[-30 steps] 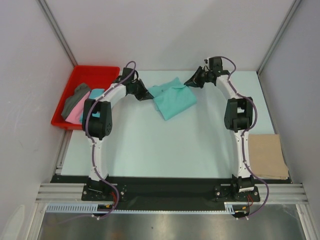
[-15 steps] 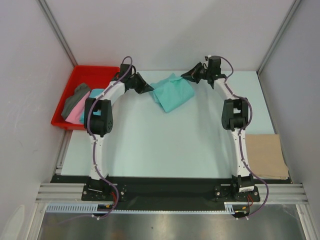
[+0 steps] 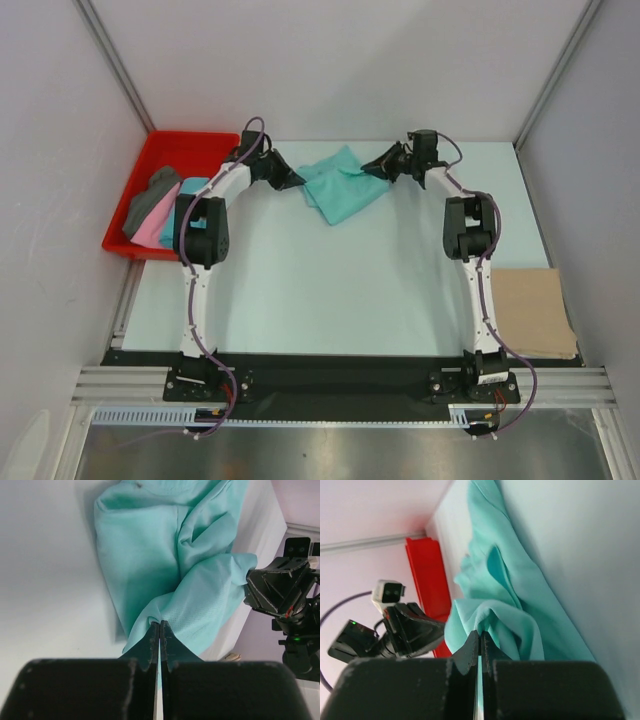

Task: Fold and stack the t-shirts
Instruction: Fold the tshirt

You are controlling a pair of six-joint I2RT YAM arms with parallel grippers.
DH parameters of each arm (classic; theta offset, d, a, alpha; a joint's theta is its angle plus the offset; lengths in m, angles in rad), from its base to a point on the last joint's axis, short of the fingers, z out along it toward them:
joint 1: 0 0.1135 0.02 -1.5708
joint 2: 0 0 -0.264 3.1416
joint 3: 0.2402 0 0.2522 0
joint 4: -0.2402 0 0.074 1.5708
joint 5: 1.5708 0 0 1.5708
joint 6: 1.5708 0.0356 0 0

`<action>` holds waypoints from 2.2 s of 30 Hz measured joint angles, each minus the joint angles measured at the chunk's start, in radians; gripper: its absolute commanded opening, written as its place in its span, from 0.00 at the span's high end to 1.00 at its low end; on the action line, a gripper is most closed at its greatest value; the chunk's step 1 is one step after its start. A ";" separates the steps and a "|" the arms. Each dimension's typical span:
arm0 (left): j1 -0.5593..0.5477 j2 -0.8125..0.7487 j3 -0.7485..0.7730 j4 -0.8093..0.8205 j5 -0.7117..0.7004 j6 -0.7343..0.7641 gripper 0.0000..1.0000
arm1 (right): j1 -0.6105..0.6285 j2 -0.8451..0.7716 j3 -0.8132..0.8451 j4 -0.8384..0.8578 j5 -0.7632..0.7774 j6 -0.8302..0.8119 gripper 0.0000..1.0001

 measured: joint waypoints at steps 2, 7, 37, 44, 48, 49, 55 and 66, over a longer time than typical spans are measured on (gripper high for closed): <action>-0.008 -0.017 -0.025 -0.015 0.000 0.016 1.00 | -0.004 -0.063 -0.092 -0.039 0.001 -0.035 1.00; -0.067 -0.172 -0.223 -0.036 0.001 0.047 1.00 | -0.023 -0.298 -0.344 -0.167 0.011 -0.138 1.00; -0.381 -0.887 -1.142 -0.137 -0.050 0.278 0.56 | 0.029 -1.481 -1.679 -0.483 0.208 -0.407 0.77; -0.402 -0.959 -1.205 -0.255 -0.094 0.306 0.21 | 0.041 -1.584 -1.757 -0.570 0.249 -0.381 0.39; -0.397 -1.003 -1.091 -0.276 -0.137 0.339 0.20 | 0.041 -1.481 -1.563 -0.578 0.291 -0.418 0.39; -0.393 -0.991 -1.056 -0.265 -0.141 0.350 0.20 | 0.041 -1.444 -1.513 -0.573 0.301 -0.433 0.41; -0.362 -0.782 -0.861 -0.186 -0.159 0.416 0.23 | 0.020 -1.151 -1.244 -0.507 0.350 -0.563 0.55; -0.357 -0.509 -0.673 -0.232 -0.201 0.470 0.25 | 0.041 -0.962 -1.088 -0.582 0.436 -0.665 0.55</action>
